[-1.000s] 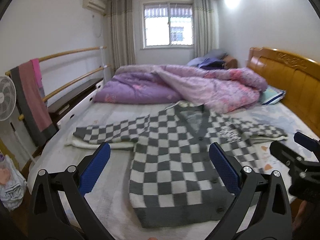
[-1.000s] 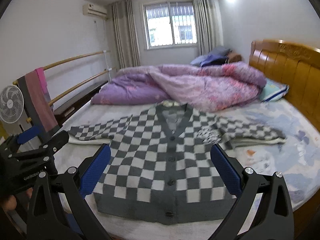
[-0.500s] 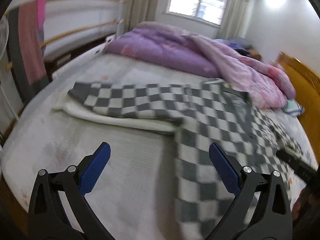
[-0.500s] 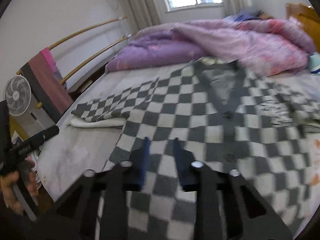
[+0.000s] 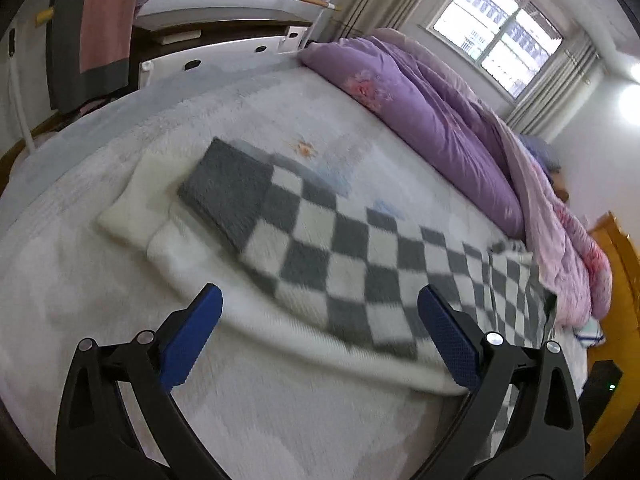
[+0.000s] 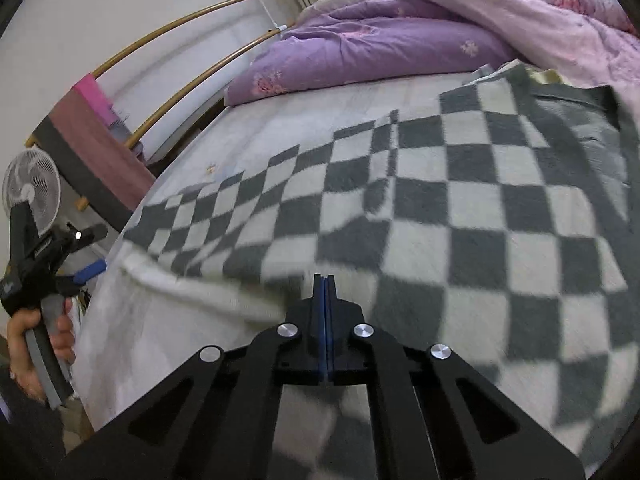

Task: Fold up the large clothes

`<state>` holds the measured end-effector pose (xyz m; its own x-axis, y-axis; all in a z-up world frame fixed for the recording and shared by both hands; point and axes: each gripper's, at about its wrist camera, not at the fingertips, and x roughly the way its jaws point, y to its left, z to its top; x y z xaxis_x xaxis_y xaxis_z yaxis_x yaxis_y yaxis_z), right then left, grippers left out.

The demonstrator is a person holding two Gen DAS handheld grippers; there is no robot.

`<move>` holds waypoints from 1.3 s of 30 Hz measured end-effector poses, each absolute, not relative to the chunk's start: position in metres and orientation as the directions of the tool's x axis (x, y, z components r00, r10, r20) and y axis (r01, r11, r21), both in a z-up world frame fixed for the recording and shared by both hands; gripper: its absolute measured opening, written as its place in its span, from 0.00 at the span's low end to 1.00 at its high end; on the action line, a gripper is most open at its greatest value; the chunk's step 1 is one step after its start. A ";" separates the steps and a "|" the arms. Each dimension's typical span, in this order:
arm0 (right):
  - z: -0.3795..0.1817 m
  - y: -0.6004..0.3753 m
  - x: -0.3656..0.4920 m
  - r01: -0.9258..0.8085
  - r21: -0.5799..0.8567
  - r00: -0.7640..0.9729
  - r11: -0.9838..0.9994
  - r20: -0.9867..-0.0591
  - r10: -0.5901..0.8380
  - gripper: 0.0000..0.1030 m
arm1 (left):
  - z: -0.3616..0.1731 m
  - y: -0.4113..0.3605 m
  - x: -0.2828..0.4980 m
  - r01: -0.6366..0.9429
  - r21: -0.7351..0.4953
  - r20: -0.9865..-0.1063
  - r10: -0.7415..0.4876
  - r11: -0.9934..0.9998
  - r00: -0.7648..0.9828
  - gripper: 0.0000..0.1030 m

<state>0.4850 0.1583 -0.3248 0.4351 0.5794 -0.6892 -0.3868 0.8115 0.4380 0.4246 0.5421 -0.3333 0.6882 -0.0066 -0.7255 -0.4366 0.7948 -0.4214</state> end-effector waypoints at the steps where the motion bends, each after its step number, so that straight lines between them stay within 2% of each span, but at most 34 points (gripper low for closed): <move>1: -0.333 0.164 0.494 -0.382 0.461 0.405 0.801 -0.695 0.594 0.00 | -0.335 0.547 0.426 -0.450 -0.422 -0.729 0.001 0.787 0.685 0.95; 4: -0.373 0.176 0.512 -0.311 0.460 0.297 0.832 -0.785 0.545 0.01 | -0.344 0.571 0.430 -0.506 -0.423 -0.739 0.037 0.751 0.673 0.95; 7: -0.393 0.164 0.516 -0.269 0.538 0.291 0.799 -0.746 0.599 0.00 | -0.353 0.589 0.433 -0.530 -0.440 -0.746 0.035 0.725 0.666 0.95; 13: -0.391 0.159 0.505 -0.316 0.511 0.328 0.799 -0.732 0.598 0.00 | -0.370 0.610 0.437 -0.542 -0.513 -0.727 -0.002 0.665 0.686 0.94; 14: -0.390 0.157 0.504 -0.317 0.515 0.331 0.796 -0.727 0.602 0.00 | -0.372 0.613 0.437 -0.541 -0.534 -0.718 -0.011 0.650 0.695 0.89; 15: -0.392 0.156 0.505 -0.319 0.518 0.332 0.794 -0.724 0.605 0.00 | -0.375 0.614 0.438 -0.534 -0.555 -0.707 -0.023 0.638 0.707 0.76; 16: -0.397 0.156 0.509 -0.322 0.519 0.335 0.792 -0.720 0.608 0.00 | -0.377 0.615 0.439 -0.519 -0.573 -0.696 -0.042 0.634 0.717 0.71; 17: -0.398 0.155 0.509 -0.324 0.522 0.337 0.789 -0.716 0.611 0.00 | -0.378 0.615 0.441 -0.515 -0.579 -0.693 -0.049 0.632 0.719 0.68; 22: -0.399 0.160 0.509 -0.328 0.530 0.346 0.782 -0.703 0.621 0.00 | -0.393 0.616 0.452 -0.561 -0.561 -0.718 -0.022 0.609 0.695 0.68; 24: -0.400 0.160 0.509 -0.329 0.533 0.349 0.780 -0.699 0.625 0.00 | -0.395 0.618 0.454 -0.577 -0.560 -0.717 0.001 0.594 0.697 0.61; 25: -0.400 0.159 0.509 -0.331 0.533 0.352 0.779 -0.696 0.626 0.00 | -0.395 0.618 0.456 -0.584 -0.550 -0.720 0.016 0.597 0.693 0.55; 26: -0.401 0.160 0.509 -0.333 0.532 0.355 0.779 -0.695 0.626 0.00 | -0.393 0.618 0.458 -0.602 -0.516 -0.733 0.049 0.610 0.678 0.32; 27: -0.402 0.161 0.509 -0.335 0.532 0.359 0.778 -0.691 0.627 0.00 | -0.391 0.617 0.460 -0.628 -0.464 -0.758 0.087 0.624 0.647 0.17; 29: -0.404 0.162 0.508 -0.336 0.531 0.367 0.778 -0.687 0.627 0.00 | -0.381 0.617 0.456 -0.627 -0.456 -0.746 0.114 0.632 0.656 0.10; 32: -0.404 0.162 0.508 -0.337 0.527 0.370 0.781 -0.688 0.624 0.00 | -0.352 0.600 0.450 -0.564 -0.478 -0.692 0.107 0.674 0.714 0.09; 36: -0.394 0.169 0.505 -0.362 0.487 0.379 0.795 -0.702 0.603 0.00 | -0.288 0.540 0.452 -0.419 -0.426 -0.618 0.080 0.802 0.782 0.09; 39: -0.374 0.142 0.505 -0.333 0.573 0.374 0.749 -0.648 0.663 0.00 | -0.246 0.489 0.454 -0.300 -0.414 -0.564 0.016 0.860 0.825 0.09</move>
<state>0.5049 0.1421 -0.3738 0.3744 0.6631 -0.6482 -0.3333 0.7485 0.5732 0.4544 0.4890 -0.2459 0.8253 0.0161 -0.5644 -0.2996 0.8598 -0.4135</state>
